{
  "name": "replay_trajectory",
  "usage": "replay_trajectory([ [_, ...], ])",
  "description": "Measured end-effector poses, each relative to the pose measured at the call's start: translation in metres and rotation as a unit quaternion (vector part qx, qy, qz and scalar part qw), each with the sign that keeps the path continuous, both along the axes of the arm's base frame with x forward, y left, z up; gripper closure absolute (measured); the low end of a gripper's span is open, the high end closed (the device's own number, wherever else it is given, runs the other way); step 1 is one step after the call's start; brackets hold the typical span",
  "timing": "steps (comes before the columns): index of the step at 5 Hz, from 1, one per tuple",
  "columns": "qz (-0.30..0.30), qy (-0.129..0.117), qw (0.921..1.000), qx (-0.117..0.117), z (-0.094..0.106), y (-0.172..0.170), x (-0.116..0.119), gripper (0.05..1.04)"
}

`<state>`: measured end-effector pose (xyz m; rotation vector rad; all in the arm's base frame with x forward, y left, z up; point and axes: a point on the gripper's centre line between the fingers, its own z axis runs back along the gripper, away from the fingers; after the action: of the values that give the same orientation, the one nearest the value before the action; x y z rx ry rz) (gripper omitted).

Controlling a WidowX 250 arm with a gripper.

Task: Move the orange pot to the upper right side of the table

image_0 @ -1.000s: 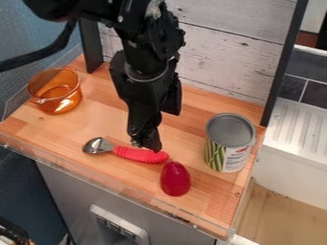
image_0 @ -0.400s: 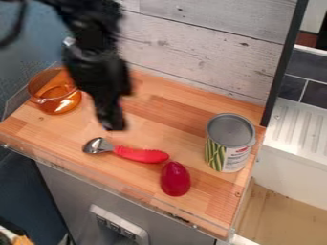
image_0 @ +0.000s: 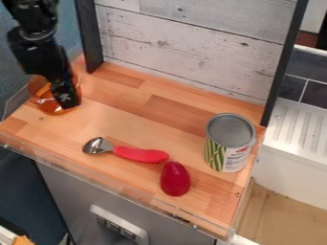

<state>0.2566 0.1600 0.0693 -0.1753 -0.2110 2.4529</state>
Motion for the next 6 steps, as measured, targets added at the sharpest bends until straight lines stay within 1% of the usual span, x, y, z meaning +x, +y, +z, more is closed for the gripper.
replay_trajectory([
  [1, 0.044, 0.005, 0.9990, 0.010, -0.006, 0.028, 0.011, 0.084],
  [2, 0.072, 0.013, 0.9972, 0.016, -0.014, 0.043, 0.018, 0.084],
  [3, 0.095, 0.016, 0.9951, 0.022, -0.020, 0.050, 0.022, 0.084],
  [4, 0.112, 0.027, 0.9931, 0.022, -0.033, 0.048, 0.023, 0.084],
  [5, 0.108, 0.039, 0.9930, 0.026, -0.047, 0.045, 0.025, 0.084],
  [6, 0.117, 0.046, 0.9918, 0.022, -0.059, 0.045, 0.027, 0.141],
])
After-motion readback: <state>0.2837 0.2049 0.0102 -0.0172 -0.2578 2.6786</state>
